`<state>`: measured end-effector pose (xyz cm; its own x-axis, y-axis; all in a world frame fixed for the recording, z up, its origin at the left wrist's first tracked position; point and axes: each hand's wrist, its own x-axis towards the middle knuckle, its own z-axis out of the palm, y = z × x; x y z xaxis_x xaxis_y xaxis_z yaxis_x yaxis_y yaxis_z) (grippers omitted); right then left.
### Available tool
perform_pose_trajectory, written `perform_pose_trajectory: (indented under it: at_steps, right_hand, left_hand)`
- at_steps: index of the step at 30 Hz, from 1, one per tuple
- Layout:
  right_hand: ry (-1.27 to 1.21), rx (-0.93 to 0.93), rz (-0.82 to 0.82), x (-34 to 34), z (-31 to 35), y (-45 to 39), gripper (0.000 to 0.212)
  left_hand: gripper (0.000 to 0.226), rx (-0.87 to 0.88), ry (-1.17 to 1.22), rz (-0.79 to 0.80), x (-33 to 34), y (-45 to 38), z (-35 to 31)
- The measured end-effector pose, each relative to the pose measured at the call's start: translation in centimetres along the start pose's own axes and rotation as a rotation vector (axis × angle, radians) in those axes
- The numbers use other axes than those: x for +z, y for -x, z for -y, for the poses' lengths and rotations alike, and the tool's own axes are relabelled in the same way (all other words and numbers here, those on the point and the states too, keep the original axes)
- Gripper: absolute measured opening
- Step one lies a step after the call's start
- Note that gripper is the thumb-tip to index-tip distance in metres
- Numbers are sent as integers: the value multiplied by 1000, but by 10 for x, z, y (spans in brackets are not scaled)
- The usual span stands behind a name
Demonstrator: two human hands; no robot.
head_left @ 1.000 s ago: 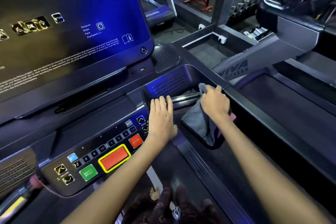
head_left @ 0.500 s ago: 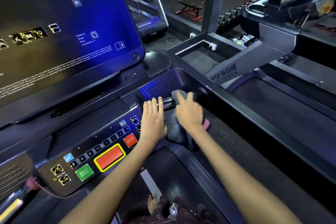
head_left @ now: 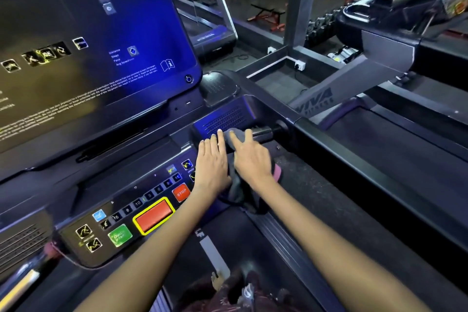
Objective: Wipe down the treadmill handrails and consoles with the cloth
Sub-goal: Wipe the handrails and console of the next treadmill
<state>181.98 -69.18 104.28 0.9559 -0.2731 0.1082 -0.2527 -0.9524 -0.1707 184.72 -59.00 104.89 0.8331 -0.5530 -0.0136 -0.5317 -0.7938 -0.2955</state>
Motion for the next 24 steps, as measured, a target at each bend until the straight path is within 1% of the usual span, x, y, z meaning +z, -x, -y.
perform_pose_trajectory:
  at_steps: [2,4,7,9,10,13,15,18,21,24]
  right_hand:
    - [-30,-28,8,3,-5,5,54]
    - [-40,-20,16,8,-24,11,58]
    - [-32,153,-31,13,-52,8,60]
    - [-50,211,-47,12,-47,5,58]
    - [-79,197,-49,12,-36,7,58]
    - [-161,69,-64,19,-1,18,60]
    - [-170,30,-68,19,2,18,60]
    - [-66,21,-19,12,-23,5,58]
    - [25,82,-2,4,-56,-8,52]
    - [34,150,30,-6,-85,-25,46]
  left_hand:
    - [97,-3,7,-2,0,-1,1]
    - [98,-5,-3,1,1,-1,1]
    - [95,11,-22,3,3,-1,2]
    - [93,16,-18,5,3,0,2]
    - [93,15,-22,8,3,0,2]
    - [88,19,-63,2,4,-1,1]
    - [85,16,-66,3,5,-2,1]
    - [89,4,-58,-7,7,-2,1]
    - [95,11,-68,-11,9,-2,2]
    - [96,10,-37,-15,8,-2,3]
